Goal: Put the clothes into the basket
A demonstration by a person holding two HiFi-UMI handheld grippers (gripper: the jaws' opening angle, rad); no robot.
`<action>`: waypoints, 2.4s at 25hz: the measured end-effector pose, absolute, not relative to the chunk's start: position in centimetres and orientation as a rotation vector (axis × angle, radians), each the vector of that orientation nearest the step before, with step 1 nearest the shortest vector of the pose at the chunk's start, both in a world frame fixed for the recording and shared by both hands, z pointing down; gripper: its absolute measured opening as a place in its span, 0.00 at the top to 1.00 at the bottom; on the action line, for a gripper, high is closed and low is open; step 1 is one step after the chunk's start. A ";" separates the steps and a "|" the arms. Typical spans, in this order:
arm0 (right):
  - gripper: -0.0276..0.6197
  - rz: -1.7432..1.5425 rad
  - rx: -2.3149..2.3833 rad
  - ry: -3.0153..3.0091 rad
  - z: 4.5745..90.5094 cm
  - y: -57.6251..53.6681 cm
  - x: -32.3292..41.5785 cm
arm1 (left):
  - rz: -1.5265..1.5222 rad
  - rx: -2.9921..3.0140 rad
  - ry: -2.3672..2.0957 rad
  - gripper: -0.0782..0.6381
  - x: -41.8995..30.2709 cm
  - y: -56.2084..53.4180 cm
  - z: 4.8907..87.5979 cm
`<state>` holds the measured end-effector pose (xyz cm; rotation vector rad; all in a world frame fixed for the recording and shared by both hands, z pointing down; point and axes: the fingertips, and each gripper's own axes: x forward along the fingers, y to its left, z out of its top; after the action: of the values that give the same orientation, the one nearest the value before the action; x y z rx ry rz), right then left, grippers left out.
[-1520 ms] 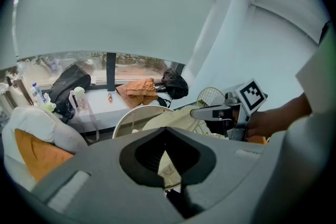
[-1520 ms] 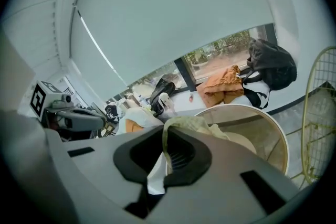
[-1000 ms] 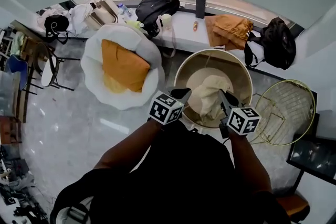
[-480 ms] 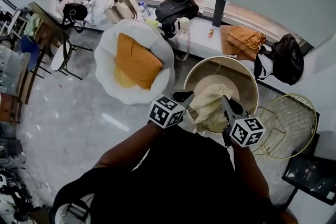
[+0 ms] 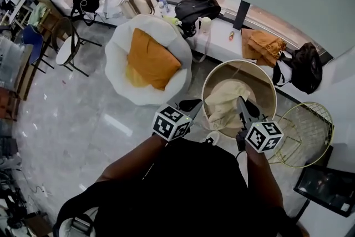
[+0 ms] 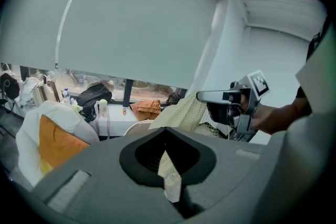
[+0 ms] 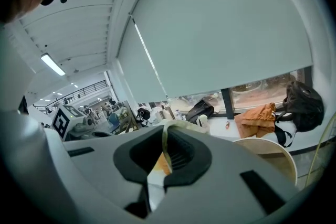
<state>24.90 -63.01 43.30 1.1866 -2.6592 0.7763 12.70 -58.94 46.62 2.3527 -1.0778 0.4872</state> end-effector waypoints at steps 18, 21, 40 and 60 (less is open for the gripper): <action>0.92 0.729 0.926 -2.696 42.4 -52.2 11.8 | 0.395 2.259 -1.228 0.89 0.7 -48.9 47.3; 0.92 0.721 0.821 -2.691 43.5 -51.2 10.0 | 0.367 2.210 -1.300 0.89 -1.0 -46.8 47.6; 0.92 0.592 0.194 -2.774 40.5 -42.6 7.6 | 0.142 1.848 -1.792 0.89 -0.4 -35.0 44.9; 0.92 0.546 -0.384 -2.678 43.9 -27.2 10.0 | 0.112 1.453 -2.051 0.89 5.8 -19.0 46.1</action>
<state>10.05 -27.15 43.89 -0.3840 -2.6781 0.5455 5.80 -18.99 46.14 1.4527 -2.0513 0.1123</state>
